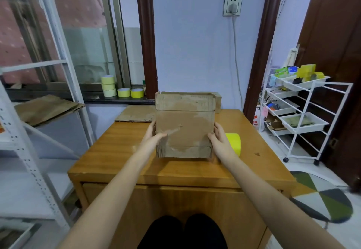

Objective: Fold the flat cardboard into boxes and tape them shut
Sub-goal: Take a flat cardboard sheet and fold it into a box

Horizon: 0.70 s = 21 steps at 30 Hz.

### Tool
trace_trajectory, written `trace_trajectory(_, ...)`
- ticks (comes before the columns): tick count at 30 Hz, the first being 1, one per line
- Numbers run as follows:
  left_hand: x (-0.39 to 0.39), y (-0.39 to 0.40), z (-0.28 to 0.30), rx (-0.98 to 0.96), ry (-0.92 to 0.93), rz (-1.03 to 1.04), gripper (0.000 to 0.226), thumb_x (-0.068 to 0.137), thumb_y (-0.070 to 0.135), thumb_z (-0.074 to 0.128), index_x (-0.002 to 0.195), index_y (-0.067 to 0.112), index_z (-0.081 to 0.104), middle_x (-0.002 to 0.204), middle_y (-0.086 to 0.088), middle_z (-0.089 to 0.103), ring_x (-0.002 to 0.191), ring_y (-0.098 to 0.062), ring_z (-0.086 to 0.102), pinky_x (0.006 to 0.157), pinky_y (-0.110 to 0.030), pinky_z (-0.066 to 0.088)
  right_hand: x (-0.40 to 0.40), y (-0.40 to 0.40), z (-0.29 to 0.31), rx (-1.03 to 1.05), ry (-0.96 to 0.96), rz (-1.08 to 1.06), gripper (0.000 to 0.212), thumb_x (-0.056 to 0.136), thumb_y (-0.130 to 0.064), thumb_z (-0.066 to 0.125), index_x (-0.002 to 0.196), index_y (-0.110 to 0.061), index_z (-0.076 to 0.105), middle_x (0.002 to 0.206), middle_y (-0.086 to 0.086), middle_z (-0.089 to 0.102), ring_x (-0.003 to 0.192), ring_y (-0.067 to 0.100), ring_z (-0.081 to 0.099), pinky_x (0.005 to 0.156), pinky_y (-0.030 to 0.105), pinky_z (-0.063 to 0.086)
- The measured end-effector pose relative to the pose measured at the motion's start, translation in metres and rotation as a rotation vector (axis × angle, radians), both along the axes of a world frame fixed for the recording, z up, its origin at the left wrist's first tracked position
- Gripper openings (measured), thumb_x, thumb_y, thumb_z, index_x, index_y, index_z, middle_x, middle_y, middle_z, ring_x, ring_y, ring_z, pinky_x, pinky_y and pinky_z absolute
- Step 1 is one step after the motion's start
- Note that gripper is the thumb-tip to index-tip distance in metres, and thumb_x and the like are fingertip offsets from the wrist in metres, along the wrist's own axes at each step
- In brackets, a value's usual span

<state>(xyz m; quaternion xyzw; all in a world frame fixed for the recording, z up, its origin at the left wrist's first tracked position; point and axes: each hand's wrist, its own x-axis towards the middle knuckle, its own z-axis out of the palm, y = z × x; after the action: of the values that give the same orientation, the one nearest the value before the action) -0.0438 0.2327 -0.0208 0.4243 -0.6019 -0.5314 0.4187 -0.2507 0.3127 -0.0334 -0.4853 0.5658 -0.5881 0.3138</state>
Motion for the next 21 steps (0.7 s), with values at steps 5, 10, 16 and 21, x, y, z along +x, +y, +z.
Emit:
trace_trajectory(5, 0.001, 0.007, -0.030, 0.034, 0.065, 0.016, 0.073, 0.091, 0.008, 0.060, 0.150, 0.027, 0.020, 0.153, 0.001, 0.033, 0.138, -0.021, 0.034, 0.114, -0.045, 0.029, 0.009, 0.012, -0.023, 0.021, -0.041, -0.017, 0.052, 0.103, -0.009, 0.037, 0.150, -0.017, 0.018, 0.140, -0.010, 0.033, 0.132, 0.006, 0.030, 0.103, 0.015, 0.031)
trace_trajectory(10, 0.002, 0.010, -0.042, 0.024, 0.057, -0.007, 0.076, 0.092, 0.011, 0.060, 0.152, 0.027, 0.015, 0.155, 0.003, 0.028, 0.140, -0.018, 0.031, 0.116, -0.044, 0.026, 0.011, 0.014, -0.033, 0.002, -0.067, -0.008, 0.050, 0.101, -0.002, 0.037, 0.144, -0.024, 0.024, 0.123, -0.019, 0.039, 0.123, 0.002, 0.033, 0.082, -0.003, 0.037)
trace_trajectory(16, 0.010, 0.008, -0.040, -0.018, 0.021, -0.026, 0.079, 0.092, 0.011, 0.059, 0.151, 0.033, 0.013, 0.154, 0.007, 0.029, 0.140, -0.017, 0.030, 0.116, -0.041, 0.026, 0.009, 0.013, -0.030, -0.002, -0.074, -0.047, 0.056, 0.098, -0.004, 0.046, 0.147, -0.020, 0.026, 0.147, -0.001, 0.037, 0.134, 0.010, 0.034, 0.105, 0.024, 0.035)
trace_trajectory(21, 0.019, 0.001, -0.002, -0.074, 0.120, 0.093, 0.067, 0.095, 0.010, 0.048, 0.150, 0.035, 0.018, 0.156, 0.005, 0.025, 0.139, -0.021, 0.031, 0.110, -0.045, 0.033, 0.006, 0.006, 0.009, -0.113, -0.071, -0.139, 0.053, 0.098, -0.016, 0.050, 0.147, -0.016, 0.030, 0.150, 0.001, 0.036, 0.139, 0.015, 0.034, 0.113, 0.038, 0.033)
